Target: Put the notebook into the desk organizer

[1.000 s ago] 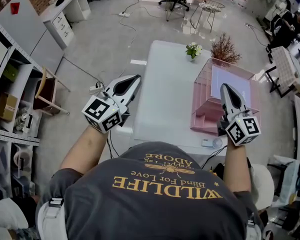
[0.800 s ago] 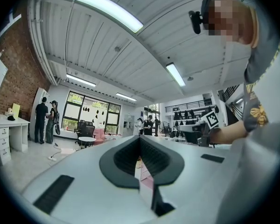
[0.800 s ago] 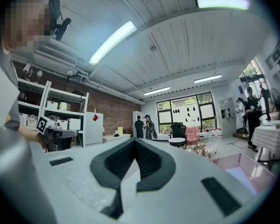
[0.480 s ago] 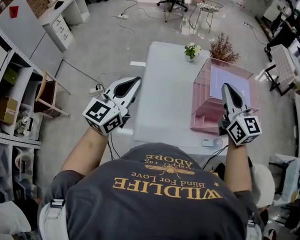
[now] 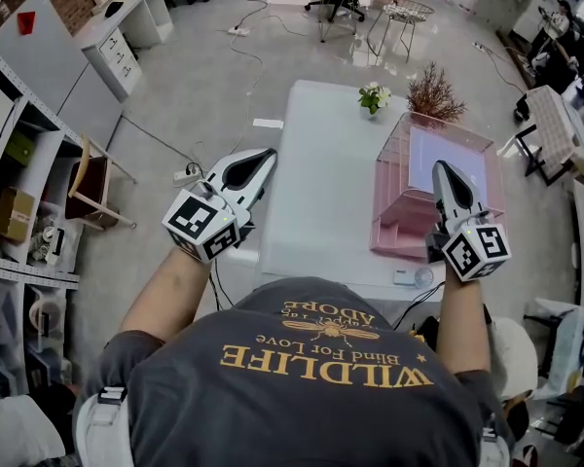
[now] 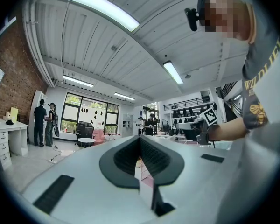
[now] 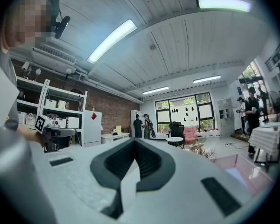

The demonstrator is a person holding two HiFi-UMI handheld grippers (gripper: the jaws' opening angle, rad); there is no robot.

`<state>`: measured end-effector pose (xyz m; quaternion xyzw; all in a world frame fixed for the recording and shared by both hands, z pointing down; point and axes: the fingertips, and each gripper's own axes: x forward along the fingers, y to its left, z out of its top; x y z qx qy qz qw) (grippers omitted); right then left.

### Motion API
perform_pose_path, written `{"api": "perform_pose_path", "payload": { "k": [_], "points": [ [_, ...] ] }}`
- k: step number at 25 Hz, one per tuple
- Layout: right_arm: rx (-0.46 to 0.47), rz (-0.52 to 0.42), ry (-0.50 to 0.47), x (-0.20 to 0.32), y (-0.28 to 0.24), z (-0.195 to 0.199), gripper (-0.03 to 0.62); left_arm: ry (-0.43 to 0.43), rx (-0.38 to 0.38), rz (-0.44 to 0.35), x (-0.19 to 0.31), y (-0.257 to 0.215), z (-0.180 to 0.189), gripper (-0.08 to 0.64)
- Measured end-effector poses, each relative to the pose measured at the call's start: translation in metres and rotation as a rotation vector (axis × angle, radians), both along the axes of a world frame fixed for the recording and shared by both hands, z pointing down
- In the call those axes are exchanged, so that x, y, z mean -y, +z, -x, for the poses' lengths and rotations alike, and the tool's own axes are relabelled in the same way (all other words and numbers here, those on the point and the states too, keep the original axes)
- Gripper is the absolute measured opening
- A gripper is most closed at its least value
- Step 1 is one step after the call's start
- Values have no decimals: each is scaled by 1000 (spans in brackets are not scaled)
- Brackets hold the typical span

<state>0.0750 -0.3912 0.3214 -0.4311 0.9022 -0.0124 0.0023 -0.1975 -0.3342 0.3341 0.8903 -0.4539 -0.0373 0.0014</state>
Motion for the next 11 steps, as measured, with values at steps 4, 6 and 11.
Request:
{"api": "perform_pose_path", "payload": {
  "k": [4,6,11],
  "points": [
    [-2,-1,-2,0,0,-1,-2,2,0,-2,0,-1,-2,0],
    [-2,0,-2,1,0,-1,-2,5,1,-3,0,-2,-3,0],
    [-5,2,-2,1,1,-1,-2,7,2,0,1,-2,-3,0]
  ]
}}
